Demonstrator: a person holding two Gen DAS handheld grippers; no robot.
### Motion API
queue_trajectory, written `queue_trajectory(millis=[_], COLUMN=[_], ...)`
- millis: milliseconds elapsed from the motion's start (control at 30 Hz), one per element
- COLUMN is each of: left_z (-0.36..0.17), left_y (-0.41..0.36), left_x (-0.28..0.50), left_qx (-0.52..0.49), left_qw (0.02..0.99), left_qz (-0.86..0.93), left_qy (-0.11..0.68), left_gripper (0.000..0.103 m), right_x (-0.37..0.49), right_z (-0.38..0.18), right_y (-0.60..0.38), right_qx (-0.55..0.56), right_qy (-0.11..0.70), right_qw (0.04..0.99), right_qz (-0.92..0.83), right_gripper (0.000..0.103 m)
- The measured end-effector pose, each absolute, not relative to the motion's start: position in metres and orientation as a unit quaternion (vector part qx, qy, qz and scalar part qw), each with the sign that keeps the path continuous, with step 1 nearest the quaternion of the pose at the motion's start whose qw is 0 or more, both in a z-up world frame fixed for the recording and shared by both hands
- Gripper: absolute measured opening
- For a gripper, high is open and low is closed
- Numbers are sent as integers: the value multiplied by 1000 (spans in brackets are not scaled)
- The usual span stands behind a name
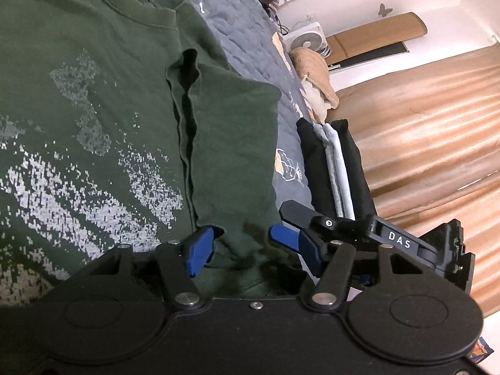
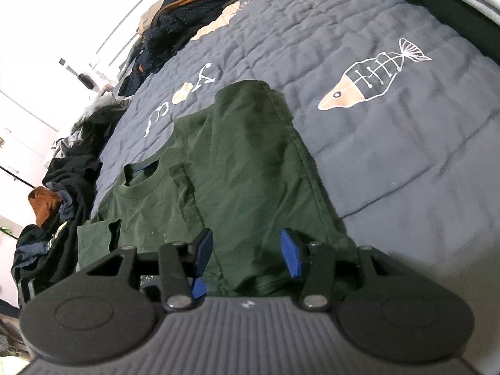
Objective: Fold clothes
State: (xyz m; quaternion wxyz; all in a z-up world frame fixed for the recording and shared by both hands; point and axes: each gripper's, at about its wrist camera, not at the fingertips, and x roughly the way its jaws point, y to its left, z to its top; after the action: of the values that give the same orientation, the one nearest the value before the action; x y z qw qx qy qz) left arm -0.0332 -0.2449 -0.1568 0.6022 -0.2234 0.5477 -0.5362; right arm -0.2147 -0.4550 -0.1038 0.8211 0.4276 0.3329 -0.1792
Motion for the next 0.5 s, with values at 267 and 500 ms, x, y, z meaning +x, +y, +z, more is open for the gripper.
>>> queue_trajectory(millis=[267, 500], left_z=[-156, -170], left_y=[-248, -252], left_x=[-35, -37], left_qx=[-218, -204], left_qw=[549, 579], left_qz=[-566, -526], left_qy=[574, 589], left_gripper=[36, 25], right_x=[-215, -216], right_z=[-106, -108], right_y=[-458, -462], right_qx=[431, 436], right_qy=[334, 331], right_qw=[817, 815], right_qz=[-187, -188], right_gripper=[48, 48])
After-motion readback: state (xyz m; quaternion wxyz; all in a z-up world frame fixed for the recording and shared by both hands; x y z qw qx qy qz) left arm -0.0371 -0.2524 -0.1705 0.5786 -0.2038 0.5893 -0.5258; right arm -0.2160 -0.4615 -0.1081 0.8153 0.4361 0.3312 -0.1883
